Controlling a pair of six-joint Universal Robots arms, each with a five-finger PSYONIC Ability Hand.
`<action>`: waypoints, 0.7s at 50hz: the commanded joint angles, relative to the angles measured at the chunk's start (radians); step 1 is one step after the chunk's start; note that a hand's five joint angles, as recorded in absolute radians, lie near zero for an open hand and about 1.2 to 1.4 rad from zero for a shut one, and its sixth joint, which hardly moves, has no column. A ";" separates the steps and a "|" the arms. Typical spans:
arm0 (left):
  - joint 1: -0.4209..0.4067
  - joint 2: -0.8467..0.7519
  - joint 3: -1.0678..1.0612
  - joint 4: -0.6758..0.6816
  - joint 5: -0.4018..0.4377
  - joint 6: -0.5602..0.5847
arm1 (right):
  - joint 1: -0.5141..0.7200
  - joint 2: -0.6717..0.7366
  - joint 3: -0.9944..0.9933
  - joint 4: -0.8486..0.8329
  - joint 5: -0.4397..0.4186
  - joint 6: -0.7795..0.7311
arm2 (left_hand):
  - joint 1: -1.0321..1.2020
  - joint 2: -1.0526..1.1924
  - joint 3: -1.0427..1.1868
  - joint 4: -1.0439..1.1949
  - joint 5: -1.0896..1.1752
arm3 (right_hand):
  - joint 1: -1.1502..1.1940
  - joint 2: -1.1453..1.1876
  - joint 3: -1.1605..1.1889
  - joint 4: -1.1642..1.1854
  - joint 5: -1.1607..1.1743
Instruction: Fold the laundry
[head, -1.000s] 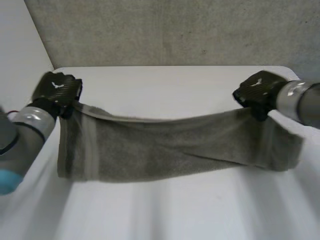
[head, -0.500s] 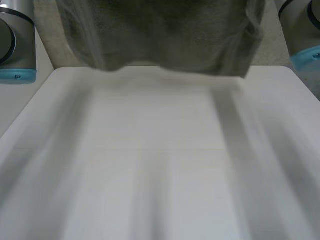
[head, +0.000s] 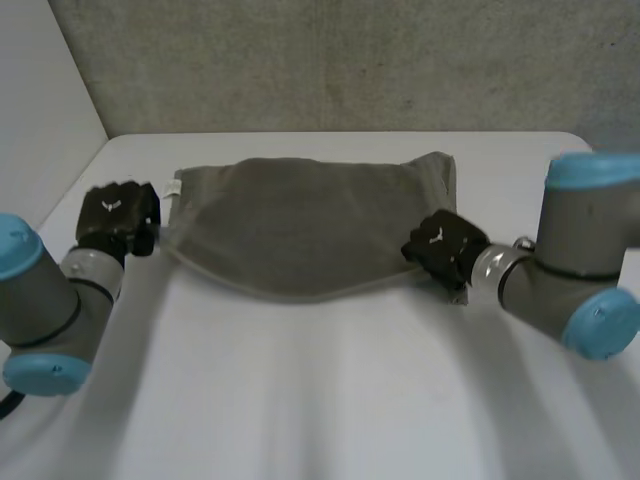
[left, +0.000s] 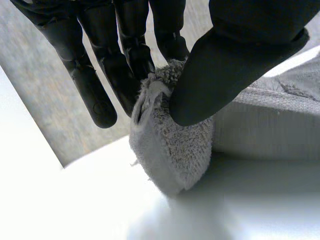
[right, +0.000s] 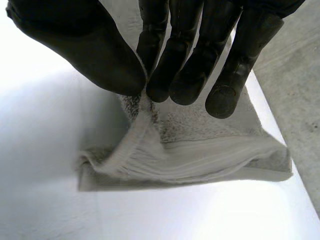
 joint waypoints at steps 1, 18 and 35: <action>0.012 0.007 -0.006 0.007 -0.002 -0.002 | -0.001 -0.007 0.097 -0.189 0.053 0.081 | 0.231 0.179 0.179 0.178 0.198 | -0.042 -0.065 -0.058 -0.054 -0.072; 0.078 0.070 -0.017 0.013 -0.006 -0.008 | -0.027 -0.035 0.162 -0.265 0.164 0.535 | 0.231 0.179 0.179 0.178 0.198 | -0.745 -0.768 -0.760 -0.756 -0.775; 0.085 0.079 -0.020 0.012 -0.005 -0.013 | -0.070 -0.022 0.168 -0.272 0.219 0.870 | 0.231 0.179 0.179 0.178 0.198 | -0.733 -0.756 -0.748 -0.744 -0.763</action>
